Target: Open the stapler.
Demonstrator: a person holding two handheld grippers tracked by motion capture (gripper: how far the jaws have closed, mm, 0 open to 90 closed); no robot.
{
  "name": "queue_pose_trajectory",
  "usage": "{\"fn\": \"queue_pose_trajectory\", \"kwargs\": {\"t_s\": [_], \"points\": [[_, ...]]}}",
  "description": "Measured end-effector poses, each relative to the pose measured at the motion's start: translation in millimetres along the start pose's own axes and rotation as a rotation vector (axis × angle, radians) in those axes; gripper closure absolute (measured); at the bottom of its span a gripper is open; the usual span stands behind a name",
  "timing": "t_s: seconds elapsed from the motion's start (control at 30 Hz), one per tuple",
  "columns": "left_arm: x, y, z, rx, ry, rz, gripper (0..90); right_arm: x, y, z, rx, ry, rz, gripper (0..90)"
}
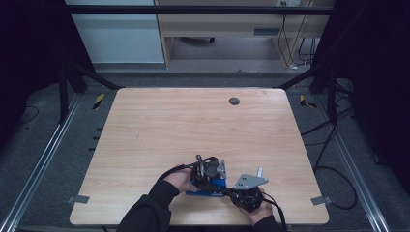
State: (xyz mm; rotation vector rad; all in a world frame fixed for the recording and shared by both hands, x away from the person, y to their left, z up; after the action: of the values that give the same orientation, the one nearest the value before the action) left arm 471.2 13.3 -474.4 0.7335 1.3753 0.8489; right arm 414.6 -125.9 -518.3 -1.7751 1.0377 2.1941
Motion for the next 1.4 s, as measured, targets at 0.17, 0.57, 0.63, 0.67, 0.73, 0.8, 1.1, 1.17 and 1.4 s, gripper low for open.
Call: {"fn": "queue_pose_trajectory", "kwargs": {"t_s": [0.17, 0.57, 0.63, 0.67, 0.73, 0.8, 1.1, 1.17, 1.4], "points": [[-0.2, 0.6, 0.9, 0.009, -0.004, 0.007, 64.5, -0.1, 0.0, 0.7, 0.005, -0.008, 0.002, 90.0], [0.5, 2.1, 0.6, 0.022, -0.003, 0.0, 65.6, -0.7, -0.3, 0.4, 0.003, -0.026, 0.011, 90.0], [0.4, 2.4, 0.7, 0.024, -0.008, 0.0, 65.7, -1.0, -0.5, 0.2, 0.003, -0.025, 0.012, 90.0], [0.4, 2.6, 1.1, 0.022, -0.012, -0.001, 65.7, -1.0, -0.8, 0.4, 0.004, -0.025, 0.009, 90.0], [0.5, 2.8, 1.4, 0.022, -0.016, -0.002, 65.7, -1.4, -0.7, 0.9, 0.006, -0.025, 0.016, 90.0], [0.6, 3.0, 1.3, 0.027, -0.014, -0.006, 65.8, -1.7, -0.8, 0.6, 0.004, -0.027, 0.017, 90.0], [0.8, 3.5, 0.3, 0.028, -0.011, -0.012, 65.9, -1.9, -0.5, 0.1, -0.001, -0.033, 0.024, 90.0], [1.0, 3.4, 0.5, 0.033, -0.003, -0.017, 66.0, -1.9, -0.5, 0.2, -0.001, -0.028, 0.025, 90.0], [1.6, 4.2, 1.6, 0.041, 0.001, -0.02, 66.1, -2.2, -0.6, 0.2, -0.003, -0.027, 0.026, 90.0]]}}
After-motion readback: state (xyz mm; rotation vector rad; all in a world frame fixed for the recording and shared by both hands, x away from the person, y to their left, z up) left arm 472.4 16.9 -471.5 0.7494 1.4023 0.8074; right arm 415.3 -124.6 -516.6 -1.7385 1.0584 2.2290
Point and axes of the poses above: each handheld gripper's, and its own axes: y roughly backward along the jaws, x roughly out of its underside, z roughly to its left, the point moved 3 cm from there along -y, roughly forward along the jaws, and after that the axes turned 10 degrees about -z, right-handed, at the moved point
